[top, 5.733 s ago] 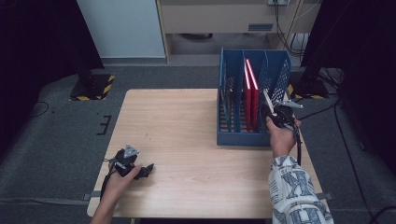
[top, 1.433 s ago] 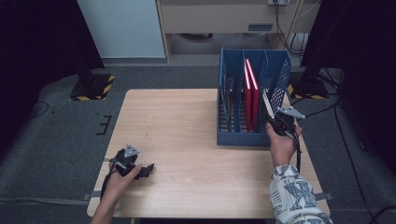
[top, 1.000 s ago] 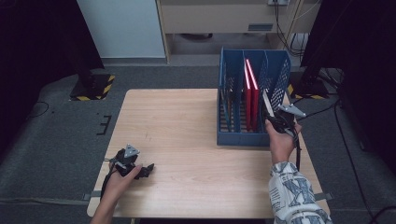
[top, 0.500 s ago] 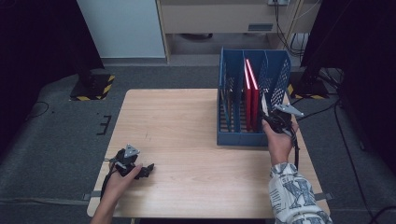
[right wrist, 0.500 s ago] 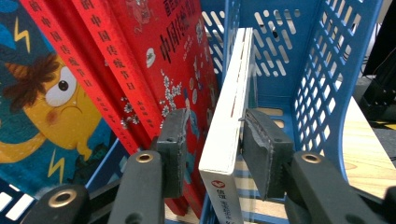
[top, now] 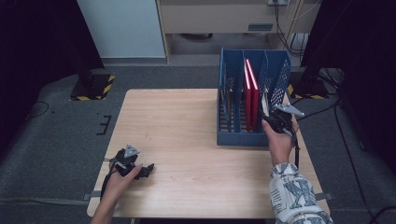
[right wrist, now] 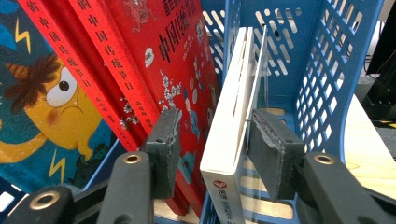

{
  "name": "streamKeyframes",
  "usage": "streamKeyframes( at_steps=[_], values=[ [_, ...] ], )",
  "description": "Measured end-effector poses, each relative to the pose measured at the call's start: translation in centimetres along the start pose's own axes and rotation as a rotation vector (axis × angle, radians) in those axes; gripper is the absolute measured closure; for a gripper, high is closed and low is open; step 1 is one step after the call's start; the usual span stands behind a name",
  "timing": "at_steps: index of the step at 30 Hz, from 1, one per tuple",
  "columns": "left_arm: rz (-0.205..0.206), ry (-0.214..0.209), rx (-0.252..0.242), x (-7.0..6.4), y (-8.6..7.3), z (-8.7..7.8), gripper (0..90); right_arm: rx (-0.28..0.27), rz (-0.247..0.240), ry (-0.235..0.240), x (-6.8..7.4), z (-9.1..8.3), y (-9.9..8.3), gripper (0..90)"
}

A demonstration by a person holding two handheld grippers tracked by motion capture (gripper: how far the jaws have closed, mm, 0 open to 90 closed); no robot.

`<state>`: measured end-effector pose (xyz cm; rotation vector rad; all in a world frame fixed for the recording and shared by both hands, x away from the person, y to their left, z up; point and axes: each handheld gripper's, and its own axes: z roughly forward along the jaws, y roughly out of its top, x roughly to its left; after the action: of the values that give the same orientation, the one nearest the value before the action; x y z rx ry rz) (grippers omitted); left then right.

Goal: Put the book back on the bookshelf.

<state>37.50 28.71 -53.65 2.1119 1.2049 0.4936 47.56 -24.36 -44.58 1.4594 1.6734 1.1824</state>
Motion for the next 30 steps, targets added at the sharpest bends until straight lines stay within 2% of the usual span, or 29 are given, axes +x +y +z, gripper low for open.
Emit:
streamKeyframes(
  at_steps=[12,20,30],
  values=[
    [-0.002,0.000,0.000,0.0,0.0,0.0,0.0,-0.003,0.015,0.005,-0.1,-0.2,0.1,37.0],
    [-0.001,0.000,0.000,0.0,0.0,0.0,0.0,0.001,0.032,0.046,-0.3,-0.8,0.1,24.0],
    [0.000,0.000,0.000,0.0,0.0,0.0,0.0,0.008,0.014,0.091,-0.2,-1.5,0.1,18.4]
  ],
)
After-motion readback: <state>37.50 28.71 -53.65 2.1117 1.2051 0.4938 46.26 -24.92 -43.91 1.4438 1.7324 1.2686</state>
